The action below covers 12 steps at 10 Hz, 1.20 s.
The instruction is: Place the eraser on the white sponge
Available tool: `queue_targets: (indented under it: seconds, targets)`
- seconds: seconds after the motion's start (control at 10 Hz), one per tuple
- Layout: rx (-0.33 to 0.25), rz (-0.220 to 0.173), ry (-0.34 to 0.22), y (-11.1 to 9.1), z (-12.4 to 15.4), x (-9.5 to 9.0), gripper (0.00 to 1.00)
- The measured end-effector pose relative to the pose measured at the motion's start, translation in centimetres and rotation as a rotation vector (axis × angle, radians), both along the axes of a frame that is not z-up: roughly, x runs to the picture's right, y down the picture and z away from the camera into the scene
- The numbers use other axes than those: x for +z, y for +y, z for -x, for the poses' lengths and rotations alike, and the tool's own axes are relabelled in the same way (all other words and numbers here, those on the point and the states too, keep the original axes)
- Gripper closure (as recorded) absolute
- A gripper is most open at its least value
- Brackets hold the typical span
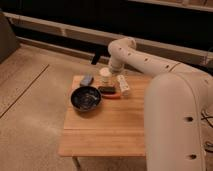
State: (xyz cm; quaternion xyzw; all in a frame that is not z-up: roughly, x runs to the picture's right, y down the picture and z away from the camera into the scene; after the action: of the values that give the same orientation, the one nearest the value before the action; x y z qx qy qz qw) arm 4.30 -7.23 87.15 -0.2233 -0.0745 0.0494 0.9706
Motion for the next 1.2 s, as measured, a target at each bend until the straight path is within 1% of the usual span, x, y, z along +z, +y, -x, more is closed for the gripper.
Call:
queue_targets:
  seconds: [0.2, 0.4, 0.5, 0.8, 1.0, 1.1, 1.2]
  targets:
    - [-0.003, 0.005, 0.007, 0.2, -0.1, 0.1, 0.35]
    - [-0.007, 0.049, 0.053, 0.9, -0.7, 0.7, 0.35]
    - [-0.016, 0.068, 0.064, 1.2, -0.1, 0.9, 0.35]
    - [-0.043, 0.121, 0.069, 2.0, 2.3, 1.4, 0.35]
    - [-0.049, 0.173, 0.073, 3.1, 3.2, 2.7, 0.35]
    - [-0.051, 0.197, 0.079, 3.6, 3.2, 3.3, 0.35]
    - [-0.049, 0.223, 0.088, 4.2, 2.9, 4.3, 0.35]
